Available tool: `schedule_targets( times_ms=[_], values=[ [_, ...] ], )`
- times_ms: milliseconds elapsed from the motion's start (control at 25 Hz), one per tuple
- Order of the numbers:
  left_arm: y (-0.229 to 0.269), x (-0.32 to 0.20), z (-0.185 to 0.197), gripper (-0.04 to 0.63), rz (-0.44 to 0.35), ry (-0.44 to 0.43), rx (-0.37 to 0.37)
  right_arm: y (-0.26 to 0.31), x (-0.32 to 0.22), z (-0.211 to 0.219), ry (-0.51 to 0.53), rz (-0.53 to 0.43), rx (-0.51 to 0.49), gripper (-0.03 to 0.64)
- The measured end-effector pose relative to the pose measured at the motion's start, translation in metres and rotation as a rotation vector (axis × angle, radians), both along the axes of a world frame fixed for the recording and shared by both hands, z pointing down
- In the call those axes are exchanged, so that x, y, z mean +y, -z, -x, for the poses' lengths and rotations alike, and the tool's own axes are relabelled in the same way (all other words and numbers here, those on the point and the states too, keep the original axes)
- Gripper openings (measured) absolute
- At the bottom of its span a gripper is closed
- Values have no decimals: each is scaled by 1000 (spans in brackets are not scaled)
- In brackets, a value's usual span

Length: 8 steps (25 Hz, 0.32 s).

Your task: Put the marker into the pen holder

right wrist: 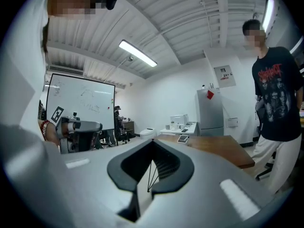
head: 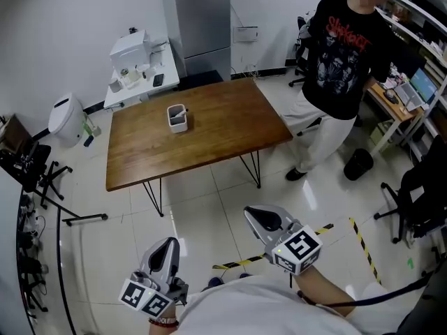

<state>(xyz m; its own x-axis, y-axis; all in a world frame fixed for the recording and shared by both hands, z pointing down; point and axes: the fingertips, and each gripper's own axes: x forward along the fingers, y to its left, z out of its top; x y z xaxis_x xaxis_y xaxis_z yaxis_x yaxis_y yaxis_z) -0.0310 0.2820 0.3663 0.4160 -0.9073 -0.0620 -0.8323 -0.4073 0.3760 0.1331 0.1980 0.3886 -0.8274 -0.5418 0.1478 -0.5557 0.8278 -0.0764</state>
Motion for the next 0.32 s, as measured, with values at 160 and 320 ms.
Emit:
schedule_targets(
  times_ms=[160,320],
  values=[
    [1,-2,-4,0,-10,-6,-8,-2,-1,3,18,-4,1,0],
    [3,-6,-1,0,-14,6,-7,1,-7,11,39,-10,3,0]
  ],
)
